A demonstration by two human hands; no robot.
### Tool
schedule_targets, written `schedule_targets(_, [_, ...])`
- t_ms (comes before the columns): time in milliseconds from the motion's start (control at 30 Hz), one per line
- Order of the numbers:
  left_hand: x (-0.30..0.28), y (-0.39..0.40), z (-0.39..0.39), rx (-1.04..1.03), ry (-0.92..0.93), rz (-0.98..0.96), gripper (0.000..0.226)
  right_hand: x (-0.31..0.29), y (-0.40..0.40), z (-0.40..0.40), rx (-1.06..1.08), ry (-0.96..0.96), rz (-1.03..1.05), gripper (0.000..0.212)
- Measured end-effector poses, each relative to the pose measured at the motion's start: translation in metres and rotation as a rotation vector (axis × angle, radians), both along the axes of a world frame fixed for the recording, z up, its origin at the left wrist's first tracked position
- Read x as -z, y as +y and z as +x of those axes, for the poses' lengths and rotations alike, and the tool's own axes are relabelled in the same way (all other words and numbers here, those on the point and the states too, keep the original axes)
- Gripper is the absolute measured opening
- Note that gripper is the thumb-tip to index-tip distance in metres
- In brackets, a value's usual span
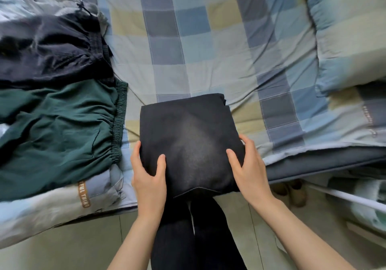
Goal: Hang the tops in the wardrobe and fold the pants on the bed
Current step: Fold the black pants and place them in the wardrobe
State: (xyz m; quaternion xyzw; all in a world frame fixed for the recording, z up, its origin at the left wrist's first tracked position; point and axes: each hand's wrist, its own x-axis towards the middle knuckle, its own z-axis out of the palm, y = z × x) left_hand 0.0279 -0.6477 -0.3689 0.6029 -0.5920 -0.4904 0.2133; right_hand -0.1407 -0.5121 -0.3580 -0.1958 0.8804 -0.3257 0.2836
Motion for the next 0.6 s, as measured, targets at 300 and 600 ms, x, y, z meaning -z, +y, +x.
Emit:
schedule_targets(300, [-0.13, -0.007, -0.026, 0.183, 0.022, -0.222, 0.053, -0.129, 0.02, 0.006, 0.165, 0.271, -0.08, 0.045])
schedule_targets(600, [-0.196, -0.005, -0.029, 0.612, 0.059, -0.233, 0.054, -0.199, 0.059, 0.068, 0.457, 0.445, -0.1, 0.034])
